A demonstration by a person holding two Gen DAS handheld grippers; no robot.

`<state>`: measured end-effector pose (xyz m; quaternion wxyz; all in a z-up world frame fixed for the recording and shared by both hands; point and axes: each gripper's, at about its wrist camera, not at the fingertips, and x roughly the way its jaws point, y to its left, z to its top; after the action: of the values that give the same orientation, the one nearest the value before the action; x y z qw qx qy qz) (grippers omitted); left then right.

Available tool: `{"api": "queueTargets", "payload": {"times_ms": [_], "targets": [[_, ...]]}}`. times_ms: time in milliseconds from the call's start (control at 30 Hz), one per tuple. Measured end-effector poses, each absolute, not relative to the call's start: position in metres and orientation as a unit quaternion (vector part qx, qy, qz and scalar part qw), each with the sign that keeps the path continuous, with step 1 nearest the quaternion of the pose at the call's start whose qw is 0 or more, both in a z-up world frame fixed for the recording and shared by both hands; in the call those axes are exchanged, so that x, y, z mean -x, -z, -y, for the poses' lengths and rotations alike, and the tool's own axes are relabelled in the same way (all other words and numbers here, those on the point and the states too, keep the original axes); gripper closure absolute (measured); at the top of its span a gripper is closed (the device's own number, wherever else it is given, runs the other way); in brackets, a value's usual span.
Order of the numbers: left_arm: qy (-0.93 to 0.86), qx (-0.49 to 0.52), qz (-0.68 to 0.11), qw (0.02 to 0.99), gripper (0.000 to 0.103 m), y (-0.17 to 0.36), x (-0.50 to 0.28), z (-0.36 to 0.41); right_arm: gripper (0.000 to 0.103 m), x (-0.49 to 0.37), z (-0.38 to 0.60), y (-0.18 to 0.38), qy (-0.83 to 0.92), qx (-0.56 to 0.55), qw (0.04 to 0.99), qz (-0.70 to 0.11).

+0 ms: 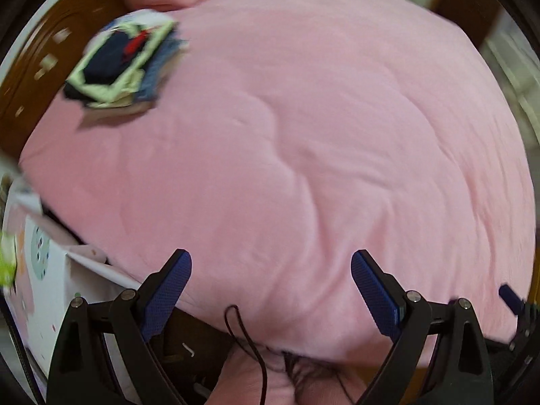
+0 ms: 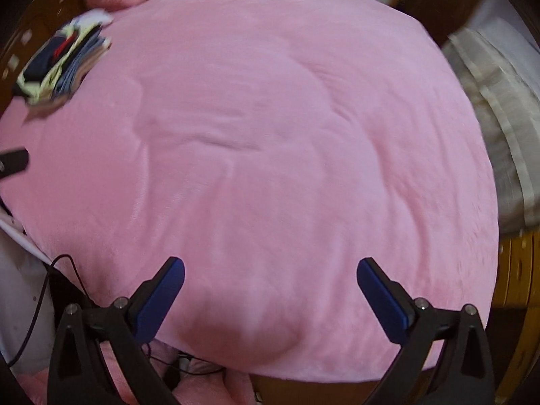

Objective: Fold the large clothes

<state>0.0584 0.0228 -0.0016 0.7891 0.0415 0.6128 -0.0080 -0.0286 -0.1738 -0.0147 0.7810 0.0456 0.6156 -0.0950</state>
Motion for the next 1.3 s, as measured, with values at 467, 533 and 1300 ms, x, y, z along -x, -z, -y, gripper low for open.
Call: {"api": "queueTargets", "payload": {"times_ms": [467, 533, 1300], "targets": [[0.097, -0.087, -0.566, 0.814, 0.008, -0.074, -0.049, 0.008, 0.001, 0.054, 0.191, -0.074, 0.126, -0.226, 0.754, -0.603], [0.102, -0.082, -0.553, 0.823, 0.008, -0.085, -0.047, 0.008, 0.001, 0.048, 0.183, -0.088, 0.123, -0.218, 0.766, -0.591], [0.114, -0.116, -0.537, 0.828, 0.001, -0.094, -0.022, 0.005, 0.001, 0.058, 0.142, -0.118, 0.133, -0.144, 0.81, -0.552]]}}
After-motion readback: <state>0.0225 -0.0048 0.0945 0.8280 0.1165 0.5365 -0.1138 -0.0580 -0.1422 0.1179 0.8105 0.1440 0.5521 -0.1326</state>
